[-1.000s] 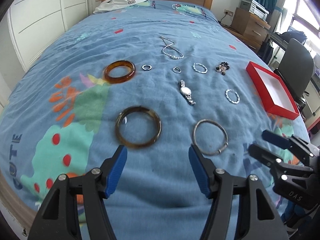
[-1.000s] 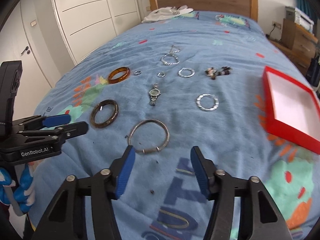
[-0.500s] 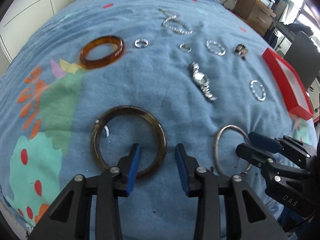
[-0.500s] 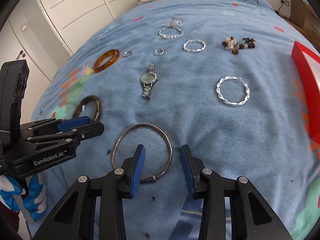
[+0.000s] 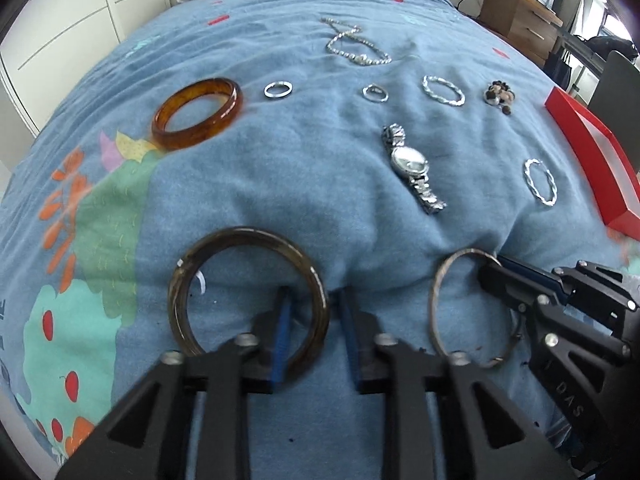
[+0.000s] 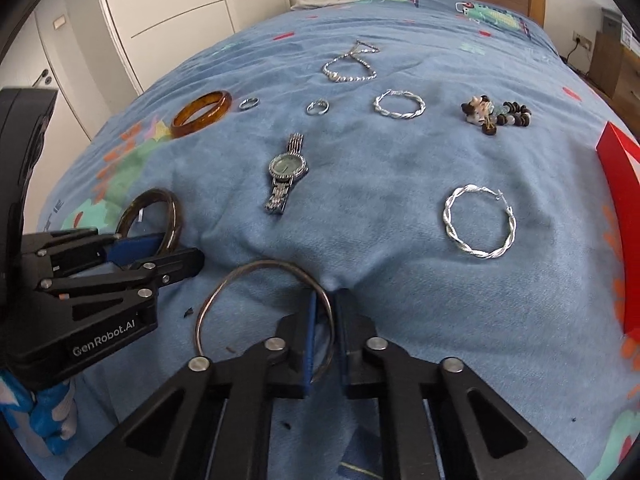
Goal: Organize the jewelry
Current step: 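Grasp the dark tortoiseshell bangle with left tool while right tool grasps silver bangle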
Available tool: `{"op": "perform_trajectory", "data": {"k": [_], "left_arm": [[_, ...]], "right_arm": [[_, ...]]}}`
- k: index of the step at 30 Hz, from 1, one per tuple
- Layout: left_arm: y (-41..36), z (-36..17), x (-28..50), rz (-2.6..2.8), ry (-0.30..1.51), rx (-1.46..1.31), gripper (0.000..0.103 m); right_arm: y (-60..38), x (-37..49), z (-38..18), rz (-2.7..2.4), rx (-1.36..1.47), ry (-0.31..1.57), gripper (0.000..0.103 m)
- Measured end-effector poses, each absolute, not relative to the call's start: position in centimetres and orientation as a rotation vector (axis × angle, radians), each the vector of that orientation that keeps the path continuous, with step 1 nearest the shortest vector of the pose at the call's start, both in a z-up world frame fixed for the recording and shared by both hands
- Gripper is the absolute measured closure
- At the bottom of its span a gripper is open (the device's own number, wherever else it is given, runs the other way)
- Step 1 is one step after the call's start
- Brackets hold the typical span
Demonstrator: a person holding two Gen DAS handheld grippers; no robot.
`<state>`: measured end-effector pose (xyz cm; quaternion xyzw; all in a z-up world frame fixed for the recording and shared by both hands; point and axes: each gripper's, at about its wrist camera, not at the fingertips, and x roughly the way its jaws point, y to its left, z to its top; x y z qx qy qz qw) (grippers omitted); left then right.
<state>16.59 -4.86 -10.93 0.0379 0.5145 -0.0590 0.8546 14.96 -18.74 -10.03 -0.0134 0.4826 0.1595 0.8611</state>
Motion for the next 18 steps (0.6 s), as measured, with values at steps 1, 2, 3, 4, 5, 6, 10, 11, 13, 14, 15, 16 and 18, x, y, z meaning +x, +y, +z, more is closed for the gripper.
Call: {"op": "perform_trajectory", "data": {"k": [1,2,3,4,5,6,10,11,13,14,15,16,18], "left_arm": [[-4.9,-10.7,16.4,-0.122,1.077,0.078,0.094],[-4.8,-10.5,16.2,-0.12,1.073,0.069,0.094],[-4.5,-10.2,15.9,-0.121,1.067,0.053,0.094],[-4.2,-10.0,15.5,-0.12,1.062,0.035,0.094],[-3.9,-9.7,15.2,-0.118,1.057,0.02,0.094],[-3.7,-9.4,14.8,-0.115,1.05,0.006,0.095],[-3.6,-7.6,13.4,-0.11,1.023,-0.007,0.095],[-3.7,-7.1,13.2,-0.11,1.018,-0.008,0.095],[-3.9,-6.0,12.3,-0.108,0.997,0.004,0.095],[-4.0,-5.5,11.8,-0.105,0.989,0.007,0.095],[-4.1,-5.0,11.4,-0.105,0.981,0.006,0.095],[-4.3,-4.5,11.0,-0.106,0.975,0.004,0.095],[-4.6,-3.6,10.3,-0.109,0.96,0.003,0.095]], "right_arm": [[-18.8,14.9,-9.7,0.341,-0.028,1.007,0.097],[-18.9,14.7,-9.4,0.351,-0.023,0.992,0.098],[-19.0,14.5,-9.0,0.357,-0.018,0.983,0.098],[-19.0,14.2,-8.8,0.36,-0.016,0.976,0.098],[-19.1,13.8,-8.4,0.364,-0.012,0.966,0.098],[-19.1,13.5,-8.0,0.368,-0.011,0.958,0.099],[-19.0,11.9,-6.1,0.377,-0.018,0.914,0.099],[-19.0,11.4,-5.6,0.376,-0.019,0.902,0.099],[-19.1,10.5,-4.5,0.376,-0.02,0.878,0.099],[-19.2,10.1,-4.0,0.376,-0.019,0.869,0.099],[-19.4,9.7,-3.5,0.376,-0.018,0.859,0.099],[-19.6,9.2,-3.1,0.374,-0.016,0.851,0.099],[-20.1,8.4,-2.4,0.367,-0.01,0.836,0.099]]}}
